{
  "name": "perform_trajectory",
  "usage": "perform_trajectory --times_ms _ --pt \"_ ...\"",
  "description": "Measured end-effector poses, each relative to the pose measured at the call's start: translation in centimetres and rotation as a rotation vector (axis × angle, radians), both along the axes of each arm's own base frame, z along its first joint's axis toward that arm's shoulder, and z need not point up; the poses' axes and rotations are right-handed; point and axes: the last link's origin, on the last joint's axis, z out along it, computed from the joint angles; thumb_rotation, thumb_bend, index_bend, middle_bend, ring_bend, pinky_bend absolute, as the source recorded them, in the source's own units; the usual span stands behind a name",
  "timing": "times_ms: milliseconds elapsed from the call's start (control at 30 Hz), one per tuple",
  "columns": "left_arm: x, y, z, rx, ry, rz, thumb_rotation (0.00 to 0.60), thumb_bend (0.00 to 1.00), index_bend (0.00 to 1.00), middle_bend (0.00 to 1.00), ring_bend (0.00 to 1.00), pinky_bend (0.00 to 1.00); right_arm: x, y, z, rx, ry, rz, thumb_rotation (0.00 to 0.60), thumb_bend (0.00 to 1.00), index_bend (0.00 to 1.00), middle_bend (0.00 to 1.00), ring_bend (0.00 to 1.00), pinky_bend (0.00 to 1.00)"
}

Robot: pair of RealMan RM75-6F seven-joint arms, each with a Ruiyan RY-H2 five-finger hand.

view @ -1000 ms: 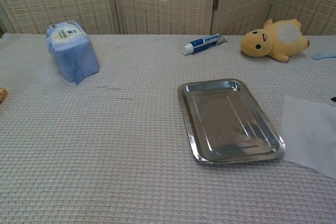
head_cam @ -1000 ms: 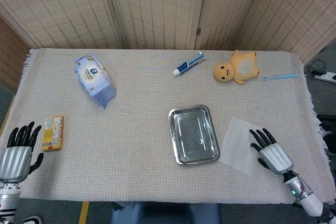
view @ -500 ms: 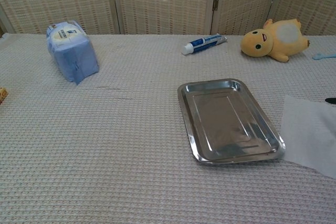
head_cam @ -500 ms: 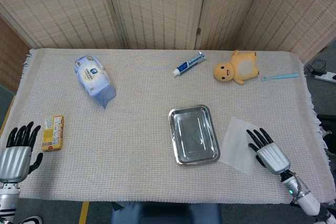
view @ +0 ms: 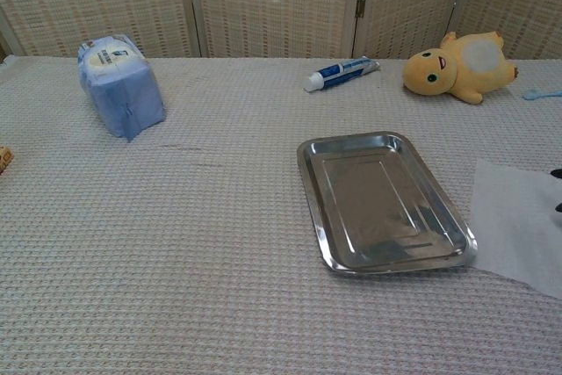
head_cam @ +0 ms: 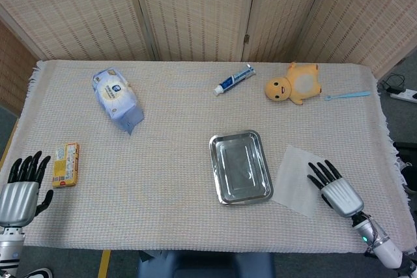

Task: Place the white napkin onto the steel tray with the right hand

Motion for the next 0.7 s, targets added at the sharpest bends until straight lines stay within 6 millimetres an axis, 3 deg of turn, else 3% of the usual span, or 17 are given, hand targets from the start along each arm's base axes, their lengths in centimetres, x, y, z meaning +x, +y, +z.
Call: perform_trajectory --times_ms 700 --pt "-0.2 0.2 0.2 0.009 0.007 0.008 0.600 0.45 0.00 0.00 0.00 0.00 0.3 -0.8 -1.3 0.027 0.068 0.016 0.600 0.45 0.14 0.00 0.00 0.00"
